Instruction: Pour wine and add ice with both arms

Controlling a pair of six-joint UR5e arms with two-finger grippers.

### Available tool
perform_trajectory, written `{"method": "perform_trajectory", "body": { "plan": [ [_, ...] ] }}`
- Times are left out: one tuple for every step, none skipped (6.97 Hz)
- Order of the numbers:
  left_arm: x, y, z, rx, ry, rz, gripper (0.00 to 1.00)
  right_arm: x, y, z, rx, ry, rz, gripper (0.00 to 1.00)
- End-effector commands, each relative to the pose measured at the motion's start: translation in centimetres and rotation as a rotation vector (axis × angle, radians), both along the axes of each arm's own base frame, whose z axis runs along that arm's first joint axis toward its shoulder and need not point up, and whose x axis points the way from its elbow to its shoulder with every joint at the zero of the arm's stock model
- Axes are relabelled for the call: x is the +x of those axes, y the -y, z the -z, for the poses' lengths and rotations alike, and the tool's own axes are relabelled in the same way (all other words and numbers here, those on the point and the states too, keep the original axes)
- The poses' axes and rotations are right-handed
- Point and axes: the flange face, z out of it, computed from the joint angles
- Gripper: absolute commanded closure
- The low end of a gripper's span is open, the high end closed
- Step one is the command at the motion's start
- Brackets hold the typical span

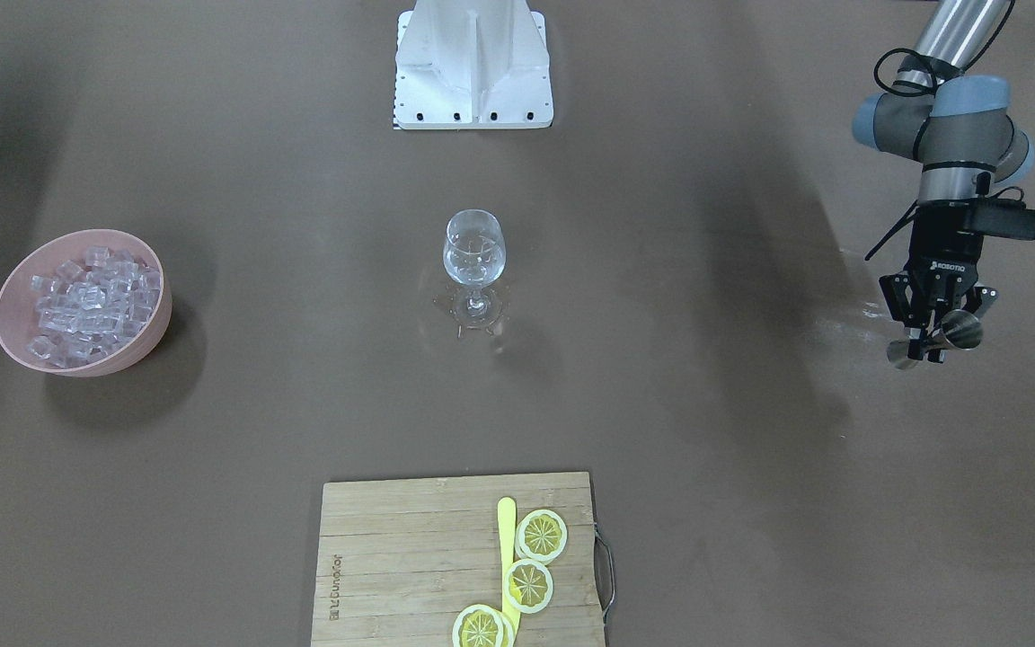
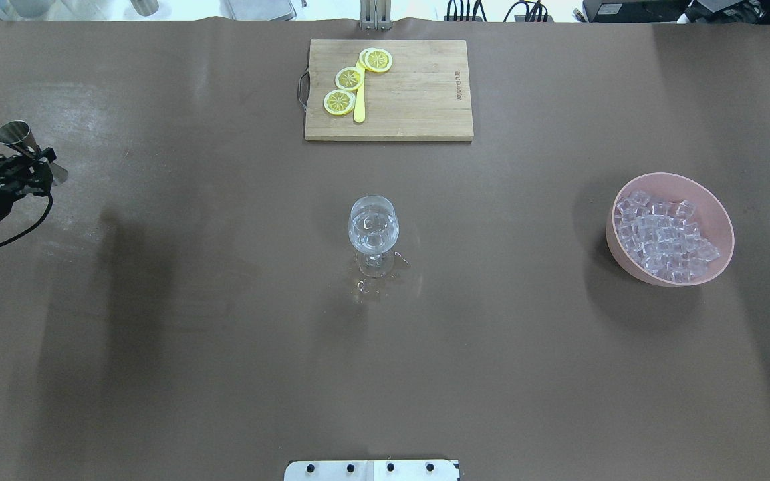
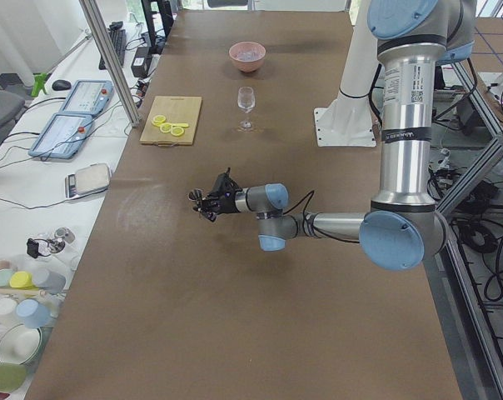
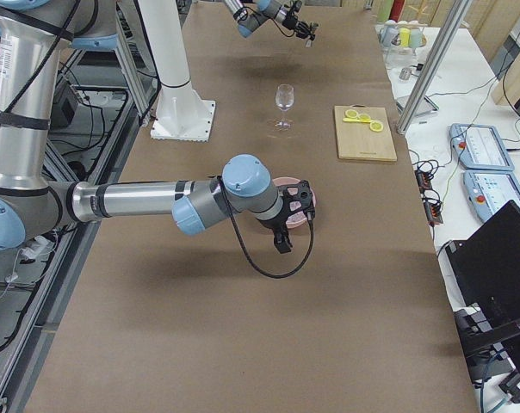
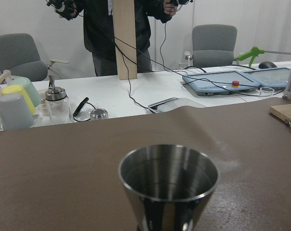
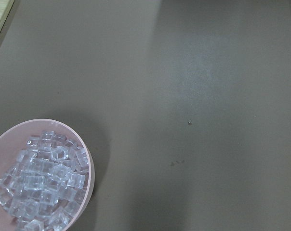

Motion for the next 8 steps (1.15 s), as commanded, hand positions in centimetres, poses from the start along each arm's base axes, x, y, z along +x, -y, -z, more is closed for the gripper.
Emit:
{"method": "perform_trajectory", "body": {
  "plan": [
    [1.9, 2.9, 1.2, -0.025, 0.015, 0.016, 1.00, -0.1, 0.0, 0.0, 0.000, -0.004, 0.001, 0.00],
    [3.7, 4.6, 1.9, -0.051, -0.016, 0.025, 1.00, -0.1, 0.0, -0.1, -0.002, -0.004, 0.000, 0.00],
    [4.3, 5.2, 2.0, -0.055, -0.012, 0.025, 1.00, 0.0, -0.1, -0.2, -0.004, -0.004, -0.001, 0.00],
    [4.7, 5.4, 1.1, -0.067, 0.004, 0.025, 1.00, -0.1, -0.1, -0.3, -0.004, -0.008, -0.001, 0.00],
    [4.8, 5.5, 0.6, -0.073, 0.013, 0.025, 1.00, -0.1, -0.2, -0.3, -0.006, -0.008, -0.001, 0.00],
    [5.0, 5.7, 0.5, -0.079, 0.013, 0.028, 1.00, -0.1, -0.2, -0.3, -0.006, -0.008, 0.000, 0.00],
    [5.3, 6.0, 0.4, -0.088, 0.021, 0.027, 1.00, -0.1, -0.2, -0.3, -0.006, -0.008, 0.000, 0.00],
    [5.3, 6.0, 0.3, -0.089, 0.022, 0.027, 1.00, -0.1, -0.2, -0.4, -0.007, -0.008, 0.000, 0.00]
  ]
}}
